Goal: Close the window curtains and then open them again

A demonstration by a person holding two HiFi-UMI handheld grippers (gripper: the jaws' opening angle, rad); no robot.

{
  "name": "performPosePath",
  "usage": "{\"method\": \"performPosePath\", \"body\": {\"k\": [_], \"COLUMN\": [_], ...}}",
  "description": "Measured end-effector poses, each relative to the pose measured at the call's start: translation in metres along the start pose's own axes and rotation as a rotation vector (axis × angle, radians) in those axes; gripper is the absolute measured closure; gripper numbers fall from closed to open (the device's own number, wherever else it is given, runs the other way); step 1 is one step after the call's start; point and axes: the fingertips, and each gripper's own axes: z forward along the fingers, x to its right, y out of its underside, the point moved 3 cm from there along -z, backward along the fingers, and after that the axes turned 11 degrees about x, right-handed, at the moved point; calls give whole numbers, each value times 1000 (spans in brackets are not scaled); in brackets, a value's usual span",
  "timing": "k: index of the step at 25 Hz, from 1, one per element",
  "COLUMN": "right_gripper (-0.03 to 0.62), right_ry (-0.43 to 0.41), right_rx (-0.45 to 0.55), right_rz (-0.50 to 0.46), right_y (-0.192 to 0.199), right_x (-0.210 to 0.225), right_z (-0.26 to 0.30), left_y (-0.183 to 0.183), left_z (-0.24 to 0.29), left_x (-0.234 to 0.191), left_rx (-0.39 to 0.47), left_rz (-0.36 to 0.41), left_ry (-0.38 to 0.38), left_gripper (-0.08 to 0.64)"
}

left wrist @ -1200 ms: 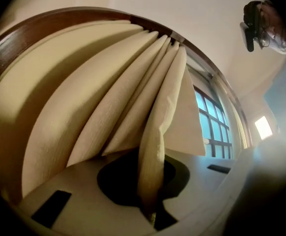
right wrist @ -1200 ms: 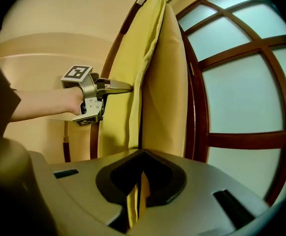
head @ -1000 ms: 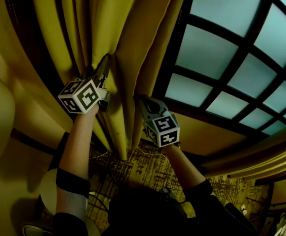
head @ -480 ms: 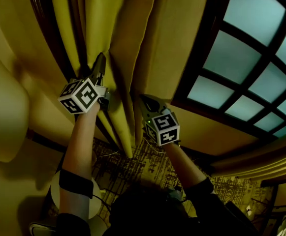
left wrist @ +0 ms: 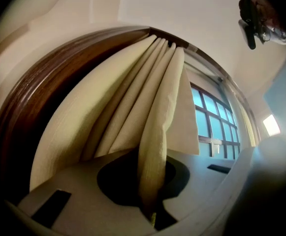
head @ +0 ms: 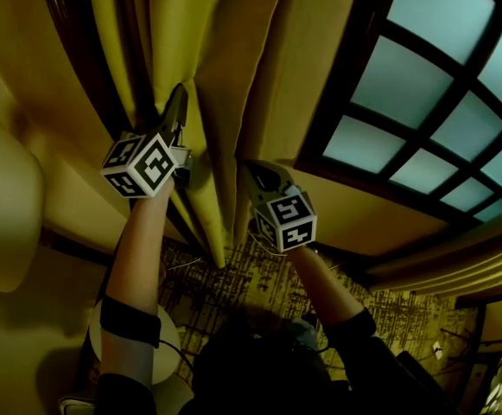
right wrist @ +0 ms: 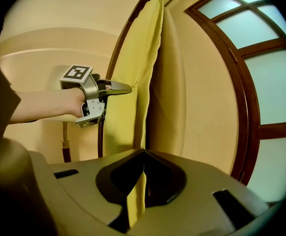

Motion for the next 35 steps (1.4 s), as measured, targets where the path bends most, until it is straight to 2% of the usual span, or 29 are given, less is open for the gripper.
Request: {"method": "performPosePath", "body": {"k": [7,11,13,18,23,25,27,31,35], "right_gripper": [591,591,591,591,591,591,591,591,591], "right_ry": [30,36,45,67,102,119,137,155,194], "right_rx": [-20,-25,-26,-45,-54,-48,-51,-62,-89], "right_rz": [5,9,14,47,51,56,60,82,104], "right_y": [7,16,20,31,36,36,38,41,54], "right_x": [19,37,49,71,94,102,108,112,121], "right_z": [-42,-89,-118,-198,-275,-305,-336,-392,-439], "left_y": [12,27,39,78,108,119,131,158,184], "left_z": [-5,-27,-43,-93,-138,-156,-175,-210,-231], "left_x": [29,61,84,147,202,224,249,296,335], "left_rx": [22,44,37,-42,-135,-171,-206,-268,-330], "left_rz": [28,-22,-16,29,33,37,53,72,53], "left_ry": [34,16,2,-51,-122,-130,-122,-120,-103], "left_gripper": [550,460,427,411,411,414,450,557,557]}}
